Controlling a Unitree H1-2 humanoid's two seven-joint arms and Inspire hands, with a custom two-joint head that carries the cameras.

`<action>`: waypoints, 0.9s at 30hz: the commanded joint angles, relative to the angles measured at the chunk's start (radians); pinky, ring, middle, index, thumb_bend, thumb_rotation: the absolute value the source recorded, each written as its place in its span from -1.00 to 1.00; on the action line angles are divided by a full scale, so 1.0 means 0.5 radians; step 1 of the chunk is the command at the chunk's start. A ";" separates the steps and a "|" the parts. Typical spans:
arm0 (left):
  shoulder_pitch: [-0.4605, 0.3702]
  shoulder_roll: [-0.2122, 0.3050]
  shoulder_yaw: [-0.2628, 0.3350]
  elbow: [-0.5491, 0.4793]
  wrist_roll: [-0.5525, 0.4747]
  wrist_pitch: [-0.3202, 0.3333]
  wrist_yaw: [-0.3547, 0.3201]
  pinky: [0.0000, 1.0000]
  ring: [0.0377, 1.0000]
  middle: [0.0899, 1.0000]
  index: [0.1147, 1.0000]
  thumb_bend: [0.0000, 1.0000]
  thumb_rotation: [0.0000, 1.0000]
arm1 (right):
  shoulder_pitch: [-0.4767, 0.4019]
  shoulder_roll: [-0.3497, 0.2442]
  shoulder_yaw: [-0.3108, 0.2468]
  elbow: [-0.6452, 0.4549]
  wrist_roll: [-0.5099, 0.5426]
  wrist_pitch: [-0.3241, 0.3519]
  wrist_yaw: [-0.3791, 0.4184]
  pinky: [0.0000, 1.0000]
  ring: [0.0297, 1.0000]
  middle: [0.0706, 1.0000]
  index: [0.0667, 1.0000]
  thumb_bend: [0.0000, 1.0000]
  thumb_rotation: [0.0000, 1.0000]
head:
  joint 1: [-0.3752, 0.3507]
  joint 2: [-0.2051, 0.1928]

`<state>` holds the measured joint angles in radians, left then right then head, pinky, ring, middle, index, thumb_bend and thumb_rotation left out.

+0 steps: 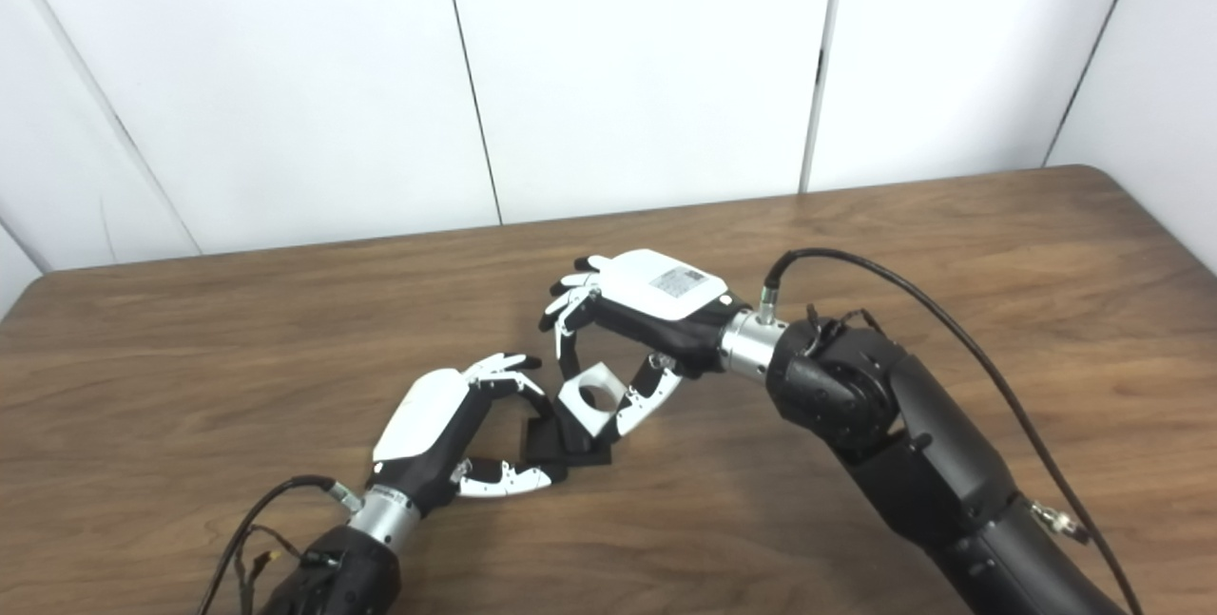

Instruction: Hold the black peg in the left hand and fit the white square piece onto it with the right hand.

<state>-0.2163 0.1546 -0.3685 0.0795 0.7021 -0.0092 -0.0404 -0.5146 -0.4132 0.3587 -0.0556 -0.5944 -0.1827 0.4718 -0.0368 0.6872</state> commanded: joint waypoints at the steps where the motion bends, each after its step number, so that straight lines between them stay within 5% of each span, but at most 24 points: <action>1: 0.001 0.011 -0.017 0.023 -0.006 0.055 -0.068 0.67 0.81 0.71 -0.01 0.44 -0.43 | -0.093 0.006 -0.019 0.012 0.002 -0.040 -0.040 0.95 0.80 0.56 -0.11 0.04 -0.71 | 0.002 0.002; 27: -0.002 0.007 -0.024 0.029 -0.009 0.070 -0.081 0.68 0.81 0.71 -0.01 0.43 -0.43 | -0.187 0.082 0.004 -0.018 -0.009 0.035 0.046 0.90 0.81 0.57 -0.11 0.04 -0.71 | 0.015 0.026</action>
<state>-0.2164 0.1537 -0.3708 0.0791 0.7001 -0.0076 -0.0423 -0.5538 -0.3741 0.3740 -0.0326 -0.6058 -0.1683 0.5084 -0.0292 0.6995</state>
